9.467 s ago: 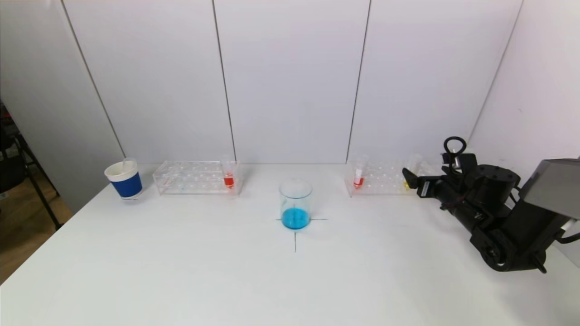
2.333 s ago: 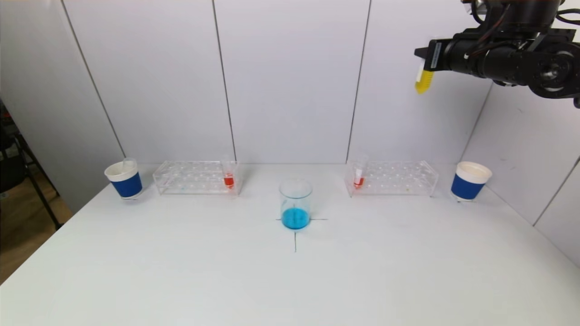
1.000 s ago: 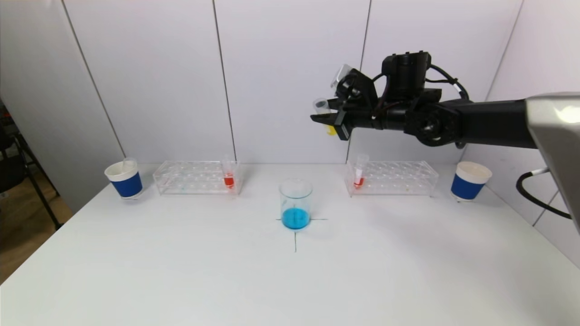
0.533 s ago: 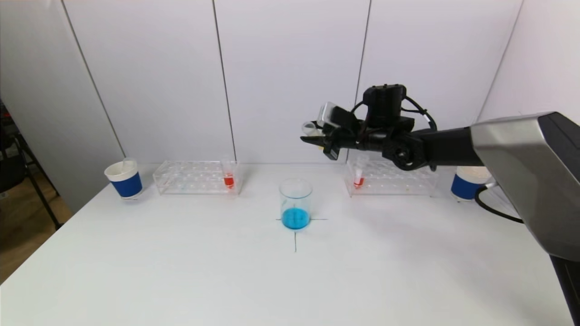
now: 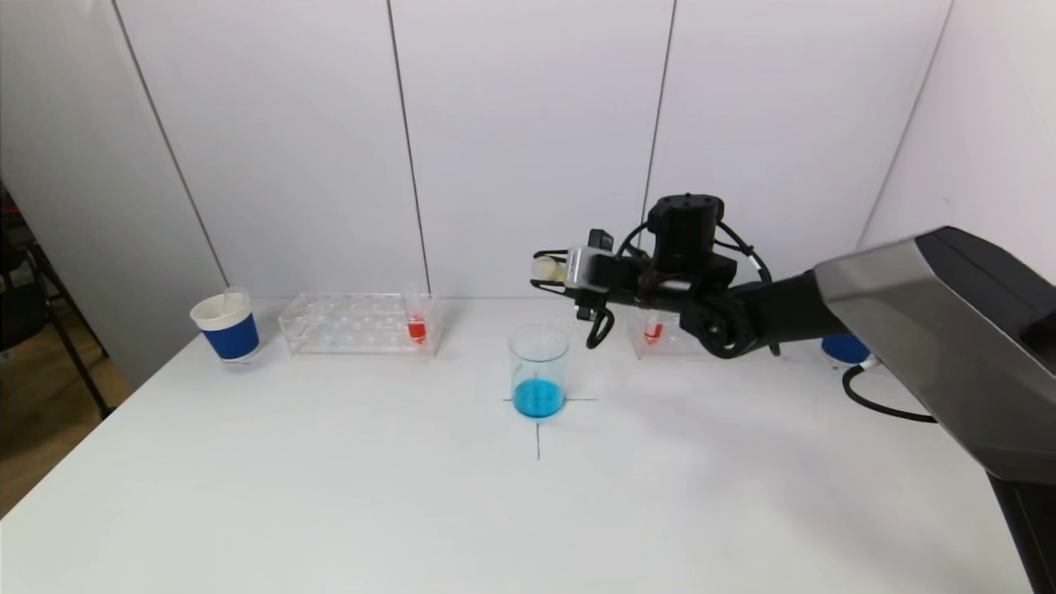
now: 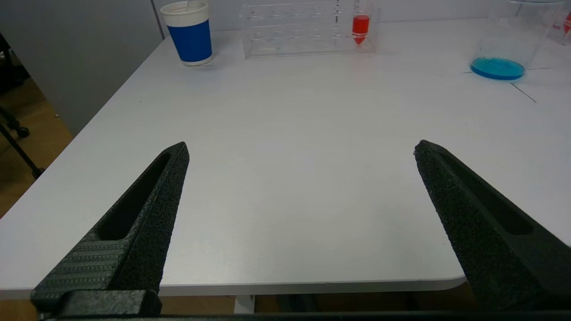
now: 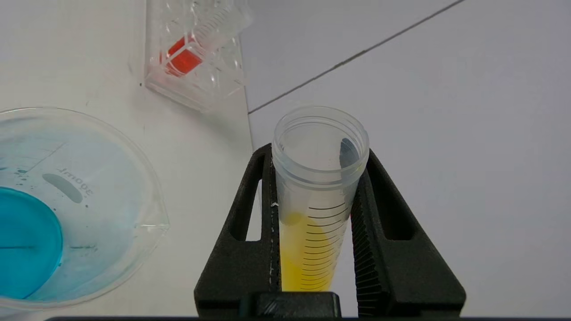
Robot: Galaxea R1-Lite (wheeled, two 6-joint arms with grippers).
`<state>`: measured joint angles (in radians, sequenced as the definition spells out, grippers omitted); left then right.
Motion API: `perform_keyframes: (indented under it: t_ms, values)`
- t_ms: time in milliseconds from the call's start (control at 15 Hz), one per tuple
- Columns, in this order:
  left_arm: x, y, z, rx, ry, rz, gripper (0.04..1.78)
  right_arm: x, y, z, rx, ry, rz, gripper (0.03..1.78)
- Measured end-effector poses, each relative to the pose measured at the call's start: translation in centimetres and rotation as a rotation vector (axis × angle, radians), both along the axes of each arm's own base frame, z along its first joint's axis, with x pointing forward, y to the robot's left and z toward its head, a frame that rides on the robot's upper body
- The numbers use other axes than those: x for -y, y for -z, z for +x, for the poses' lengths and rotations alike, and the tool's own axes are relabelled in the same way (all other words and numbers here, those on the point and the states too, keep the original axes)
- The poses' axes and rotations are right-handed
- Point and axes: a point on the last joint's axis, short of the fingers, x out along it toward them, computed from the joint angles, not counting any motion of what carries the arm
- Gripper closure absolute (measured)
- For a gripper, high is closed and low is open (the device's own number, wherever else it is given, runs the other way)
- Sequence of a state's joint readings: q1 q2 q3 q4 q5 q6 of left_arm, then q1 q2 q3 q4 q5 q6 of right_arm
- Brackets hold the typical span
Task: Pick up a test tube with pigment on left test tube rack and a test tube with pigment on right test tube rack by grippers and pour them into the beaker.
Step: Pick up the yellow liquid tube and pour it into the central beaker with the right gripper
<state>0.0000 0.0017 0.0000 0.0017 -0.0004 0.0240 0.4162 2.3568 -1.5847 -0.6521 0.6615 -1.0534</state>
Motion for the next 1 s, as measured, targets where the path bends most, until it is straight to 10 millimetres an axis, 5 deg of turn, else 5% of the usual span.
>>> perform_keyframes:
  t_ms: [1000]
  values:
    - [0.0, 0.0, 0.0, 0.000, 0.000, 0.000, 0.06, 0.9, 1.8, -0.7, 0.244, -0.068, -0.106, 1.30]
